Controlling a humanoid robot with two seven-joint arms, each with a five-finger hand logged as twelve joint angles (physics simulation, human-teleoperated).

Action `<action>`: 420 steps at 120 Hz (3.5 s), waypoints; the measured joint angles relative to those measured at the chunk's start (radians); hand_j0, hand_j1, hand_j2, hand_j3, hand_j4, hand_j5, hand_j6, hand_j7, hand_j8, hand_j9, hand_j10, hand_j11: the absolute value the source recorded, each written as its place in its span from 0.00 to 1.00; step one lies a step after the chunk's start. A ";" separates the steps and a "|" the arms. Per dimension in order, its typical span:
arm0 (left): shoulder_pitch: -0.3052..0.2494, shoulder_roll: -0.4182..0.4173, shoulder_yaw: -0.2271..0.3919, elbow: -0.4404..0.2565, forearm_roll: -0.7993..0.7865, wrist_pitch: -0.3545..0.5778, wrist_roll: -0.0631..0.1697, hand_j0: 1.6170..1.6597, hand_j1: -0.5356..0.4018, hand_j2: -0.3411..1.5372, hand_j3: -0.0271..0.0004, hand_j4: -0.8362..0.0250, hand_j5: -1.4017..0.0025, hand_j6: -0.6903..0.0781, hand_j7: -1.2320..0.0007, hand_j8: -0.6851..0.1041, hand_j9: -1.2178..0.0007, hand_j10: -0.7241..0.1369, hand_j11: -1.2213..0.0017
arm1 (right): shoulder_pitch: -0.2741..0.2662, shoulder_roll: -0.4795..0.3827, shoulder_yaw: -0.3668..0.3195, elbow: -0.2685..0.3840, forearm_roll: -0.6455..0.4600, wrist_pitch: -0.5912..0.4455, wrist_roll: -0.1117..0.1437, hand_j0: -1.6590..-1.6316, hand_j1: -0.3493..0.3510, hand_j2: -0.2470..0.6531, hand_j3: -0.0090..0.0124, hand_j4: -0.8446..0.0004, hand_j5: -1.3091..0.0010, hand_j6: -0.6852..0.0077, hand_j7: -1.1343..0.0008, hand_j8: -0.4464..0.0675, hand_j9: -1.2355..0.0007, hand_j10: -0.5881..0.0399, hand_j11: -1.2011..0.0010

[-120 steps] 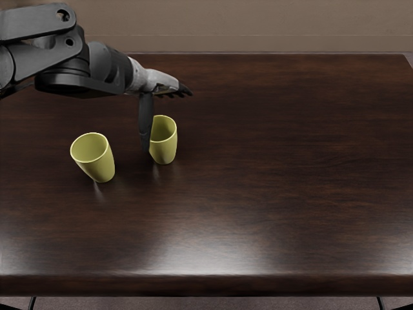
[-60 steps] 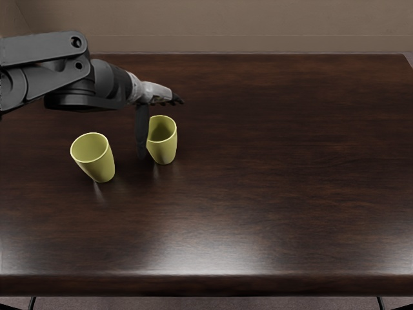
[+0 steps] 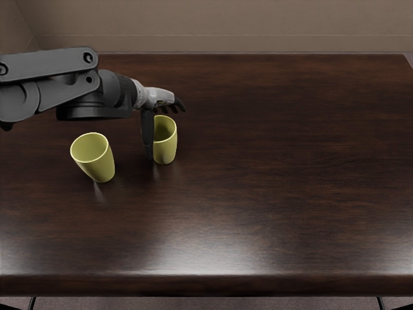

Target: Pick up cup and place in cup with left hand

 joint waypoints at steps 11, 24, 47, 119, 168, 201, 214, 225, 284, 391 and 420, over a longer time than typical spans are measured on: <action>0.010 -0.001 0.001 0.000 0.020 0.013 -0.002 0.96 0.73 0.20 0.99 0.77 0.84 0.67 0.82 0.65 0.82 0.64 0.82 | 0.000 0.000 0.000 0.000 0.000 0.000 0.000 0.04 0.00 0.27 0.42 1.00 1.00 0.99 1.00 0.87 1.00 0.94 1.00; 0.013 -0.003 0.001 0.000 0.032 0.038 -0.004 0.96 0.69 0.20 0.99 0.74 0.81 0.63 0.79 0.61 0.79 0.61 0.79 | 0.000 0.000 0.000 0.000 0.000 0.000 0.000 0.04 0.00 0.27 0.42 1.00 1.00 0.99 1.00 0.87 1.00 0.94 1.00; 0.015 0.002 0.001 -0.003 0.037 0.072 -0.017 0.96 0.66 0.21 0.99 0.71 0.79 0.60 0.76 0.58 0.76 0.58 0.76 | 0.000 0.000 0.000 0.000 0.000 0.000 0.000 0.04 0.00 0.27 0.42 1.00 1.00 0.99 1.00 0.87 1.00 0.94 1.00; 0.025 0.028 0.042 -0.038 0.037 0.135 -0.058 0.96 0.57 0.21 0.99 0.63 0.73 0.51 0.69 0.49 0.69 0.50 0.69 | 0.000 0.000 0.000 0.000 0.000 0.000 0.000 0.04 0.00 0.27 0.42 1.00 1.00 0.99 1.00 0.87 1.00 0.94 1.00; 0.027 0.037 0.054 -0.042 0.037 0.164 -0.062 0.96 0.52 0.22 0.99 0.58 0.69 0.46 0.65 0.44 0.64 0.45 0.64 | 0.000 0.000 0.000 0.000 0.000 0.000 0.000 0.04 0.00 0.27 0.42 1.00 1.00 0.99 1.00 0.87 1.00 0.94 1.00; 0.040 0.031 0.063 -0.042 0.037 0.186 -0.062 0.95 0.48 0.22 0.99 0.54 0.65 0.41 0.60 0.39 0.60 0.41 0.60 | 0.000 0.000 0.000 0.000 0.000 0.000 0.000 0.04 0.00 0.27 0.42 1.00 1.00 0.99 1.00 0.87 1.00 0.94 1.00; 0.042 0.030 0.064 -0.042 0.037 0.195 -0.062 0.95 0.46 0.23 0.99 0.52 0.63 0.40 0.58 0.39 0.58 0.39 0.58 | 0.000 0.000 0.000 0.000 0.000 0.000 0.000 0.04 0.00 0.27 0.42 1.00 1.00 0.99 1.00 0.87 1.00 0.94 1.00; 0.043 0.031 0.067 -0.042 0.039 0.199 -0.062 0.92 0.46 0.23 0.99 0.49 0.61 0.41 0.56 0.40 0.55 0.36 0.55 | 0.000 0.000 0.000 0.000 0.000 0.000 0.000 0.04 0.00 0.27 0.42 1.00 1.00 0.99 1.00 0.87 1.00 0.94 1.00; 0.040 0.038 0.073 -0.042 0.028 0.206 -0.062 0.92 0.39 0.41 0.99 0.38 0.50 0.44 0.43 0.47 0.42 0.27 0.43 | 0.000 0.000 0.000 0.000 0.000 0.000 0.000 0.04 0.00 0.27 0.42 1.00 1.00 0.99 1.00 0.87 1.00 0.94 1.00; -0.211 0.369 0.072 -0.253 -0.118 0.062 -0.050 0.94 0.36 0.41 0.99 0.43 0.48 0.51 0.42 0.50 0.41 0.28 0.41 | 0.000 0.000 0.000 0.000 0.000 0.000 0.000 0.04 0.00 0.27 0.42 1.00 1.00 0.99 1.00 0.87 1.00 0.94 1.00; -0.275 0.444 0.072 -0.276 -0.147 -0.052 -0.027 0.93 0.37 0.37 0.99 0.43 0.48 0.50 0.42 0.50 0.42 0.29 0.41 | 0.000 0.000 0.000 0.000 0.000 0.000 0.000 0.04 0.00 0.27 0.42 1.00 1.00 0.99 1.00 0.87 1.00 0.94 1.00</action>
